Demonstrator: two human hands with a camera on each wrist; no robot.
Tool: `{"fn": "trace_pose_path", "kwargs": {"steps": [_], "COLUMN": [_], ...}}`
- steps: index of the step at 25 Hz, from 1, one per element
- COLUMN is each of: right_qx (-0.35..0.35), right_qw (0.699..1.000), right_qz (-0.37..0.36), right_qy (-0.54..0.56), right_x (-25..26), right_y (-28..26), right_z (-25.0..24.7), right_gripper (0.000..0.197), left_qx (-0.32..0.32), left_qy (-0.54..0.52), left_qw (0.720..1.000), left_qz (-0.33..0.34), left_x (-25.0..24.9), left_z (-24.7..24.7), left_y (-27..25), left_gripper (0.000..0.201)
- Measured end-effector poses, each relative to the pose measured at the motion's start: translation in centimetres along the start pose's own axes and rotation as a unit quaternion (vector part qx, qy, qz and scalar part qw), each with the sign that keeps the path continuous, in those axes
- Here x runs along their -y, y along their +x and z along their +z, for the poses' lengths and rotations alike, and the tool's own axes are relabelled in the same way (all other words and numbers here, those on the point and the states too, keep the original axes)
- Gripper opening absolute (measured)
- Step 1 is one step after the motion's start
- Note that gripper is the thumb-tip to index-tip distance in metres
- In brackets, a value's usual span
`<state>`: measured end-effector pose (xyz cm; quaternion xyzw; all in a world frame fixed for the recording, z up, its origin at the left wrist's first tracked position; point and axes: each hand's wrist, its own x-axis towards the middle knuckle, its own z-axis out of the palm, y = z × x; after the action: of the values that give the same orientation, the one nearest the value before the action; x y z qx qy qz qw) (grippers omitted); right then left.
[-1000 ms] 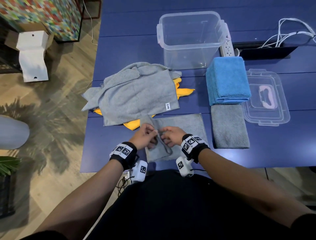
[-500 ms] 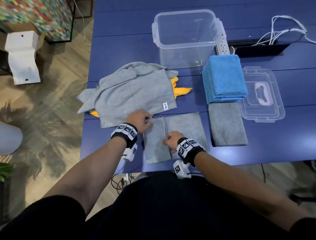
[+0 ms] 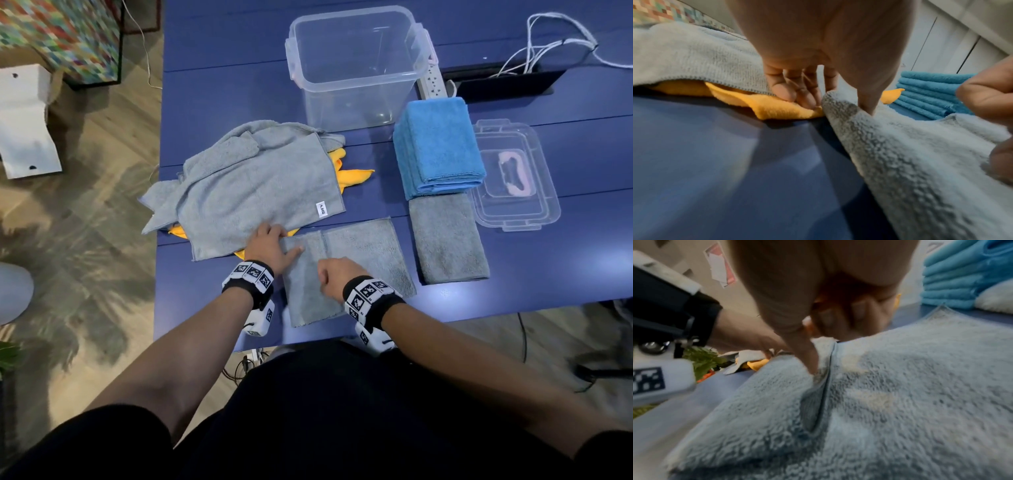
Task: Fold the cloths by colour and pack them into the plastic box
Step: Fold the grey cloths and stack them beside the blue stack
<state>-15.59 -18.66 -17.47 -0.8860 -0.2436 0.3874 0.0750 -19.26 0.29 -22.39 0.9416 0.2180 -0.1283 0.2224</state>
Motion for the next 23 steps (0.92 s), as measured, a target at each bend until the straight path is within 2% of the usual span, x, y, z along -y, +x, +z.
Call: {"fn": "trace_pose_path", "kwargs": {"steps": [1,3,7,8,10,11,13,15,18,20,21,23], "right_qx": [0.047,0.089,0.080,0.075,0.077,0.074,0.058,0.034,0.007,0.001,-0.003,-0.013], "right_qw": [0.999,0.996,0.996,0.997,0.996,0.995,0.996,0.998,0.998,0.996,0.994,0.990], "right_qz": [-0.005,-0.007,-0.019,-0.027,-0.036,-0.032,-0.025,-0.019,-0.006,0.003,0.009,0.024], "right_qy": [-0.002,-0.007,-0.031,-0.019,0.039,0.061,0.067,0.059,0.070,0.090,0.105,0.141], "right_x": [-0.2,-0.2,0.4,0.5,0.8,0.8,1.0,1.0,1.1,0.7,0.2,-1.2], "right_y": [0.0,0.0,-0.6,-0.7,-0.7,-0.7,-0.6,-0.7,-0.9,-1.0,-1.0,-1.1], "right_z": [0.2,0.3,-0.1,0.0,0.4,0.5,0.7,0.9,0.7,-0.1,-0.7,-1.6], "right_gripper": [0.020,0.028,0.026,0.030,0.060,0.073,0.083,0.077,0.059,0.049,0.046,0.043], "left_qx": [0.020,0.069,0.124,0.132,0.134,0.138,0.153,0.159,0.175,0.177,0.164,0.136], "left_qy": [0.008,-0.012,-0.143,-0.203,-0.348,-0.395,-0.431,-0.460,-0.495,-0.495,-0.468,-0.346], "left_qw": [1.000,0.997,0.977,0.962,0.908,0.885,0.868,0.853,0.835,0.845,0.866,0.928], "left_qz": [-0.013,-0.037,-0.094,-0.129,-0.192,-0.204,-0.193,-0.190,-0.162,-0.098,-0.059,0.018], "left_x": [0.0,-0.5,-1.1,-1.3,-2.0,-2.5,-3.3,-3.9,-4.2,-4.0,-3.8,-3.5], "left_z": [-0.1,-1.0,-1.9,-1.8,-2.2,-2.5,-2.8,-3.3,-4.0,-4.7,-4.8,-4.4], "left_y": [-0.1,-0.3,-0.3,-0.2,-0.3,-0.2,0.0,0.0,-0.1,-0.4,-0.3,0.7], "left_gripper": [0.053,0.048,0.045,0.044,0.031,0.023,0.020,0.020,0.036,0.046,0.054,0.064]}}
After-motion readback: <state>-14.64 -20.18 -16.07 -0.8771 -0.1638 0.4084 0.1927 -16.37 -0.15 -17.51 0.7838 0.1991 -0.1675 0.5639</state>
